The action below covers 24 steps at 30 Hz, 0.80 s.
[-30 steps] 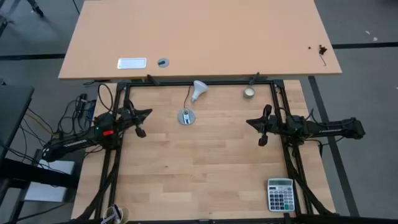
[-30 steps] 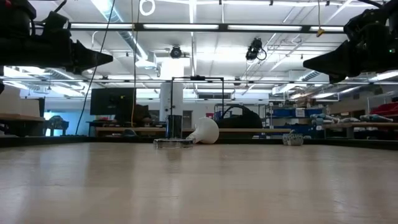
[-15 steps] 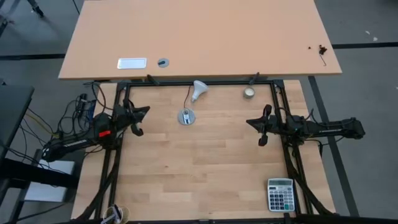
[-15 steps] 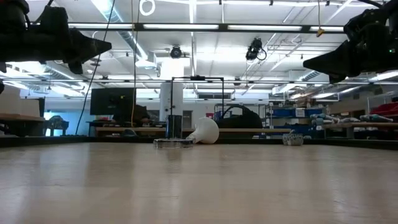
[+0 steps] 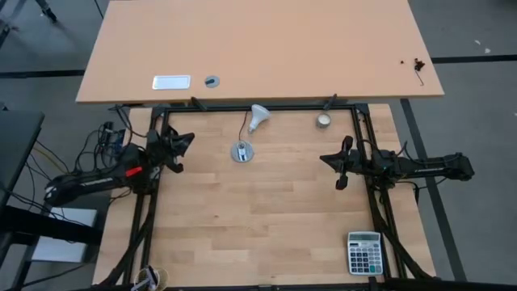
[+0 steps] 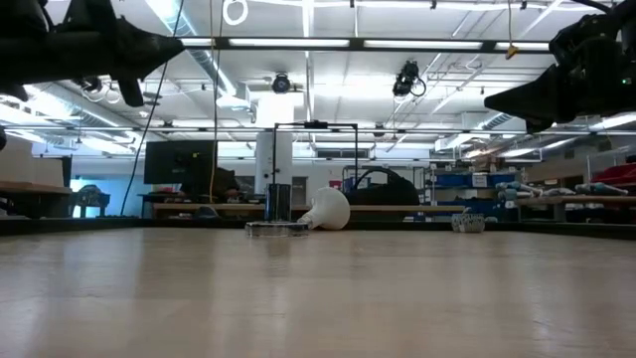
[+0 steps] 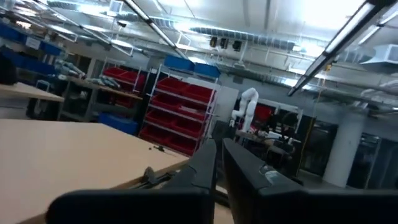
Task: Screw lightbulb
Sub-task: Insert the light into the lamp socket
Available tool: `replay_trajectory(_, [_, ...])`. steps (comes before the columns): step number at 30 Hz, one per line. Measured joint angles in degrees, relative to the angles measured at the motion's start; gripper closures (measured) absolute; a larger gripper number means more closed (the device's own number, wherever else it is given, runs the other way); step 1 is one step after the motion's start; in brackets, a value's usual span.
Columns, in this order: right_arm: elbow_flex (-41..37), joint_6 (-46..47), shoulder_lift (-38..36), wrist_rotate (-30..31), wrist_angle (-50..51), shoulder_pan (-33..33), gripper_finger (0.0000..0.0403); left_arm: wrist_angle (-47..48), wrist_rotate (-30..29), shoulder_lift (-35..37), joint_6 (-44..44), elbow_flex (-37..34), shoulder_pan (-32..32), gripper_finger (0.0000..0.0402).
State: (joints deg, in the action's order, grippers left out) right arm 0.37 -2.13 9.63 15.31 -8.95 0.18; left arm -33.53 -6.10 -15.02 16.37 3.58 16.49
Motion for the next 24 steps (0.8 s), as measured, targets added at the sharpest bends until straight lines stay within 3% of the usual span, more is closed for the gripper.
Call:
replay_trajectory(5, [0.0, 0.0, 0.0, 0.0, 0.0, 0.0, 0.0384, -16.7, 3.6, -11.2, -4.1, 0.3, 0.0, 0.0363])
replay_trajectory(7, [0.0, 0.0, 0.0, 0.0, 0.0, 0.0, 0.0384, -19.3, 6.0, -15.7, -3.9, 1.1, 0.0, 0.0363])
replay_trajectory(14, [0.0, 0.0, 0.0, 0.0, 0.0, 0.0, 0.0384, -9.3, 5.9, -32.4, -4.1, 12.4, 0.0, 0.0352])
replay_trajectory(24, [0.0, 0.0, 0.0, 0.0, 0.0, 0.0, 0.0384, 6.9, -1.7, -55.8, -5.8, 32.7, 0.0, 0.0278])
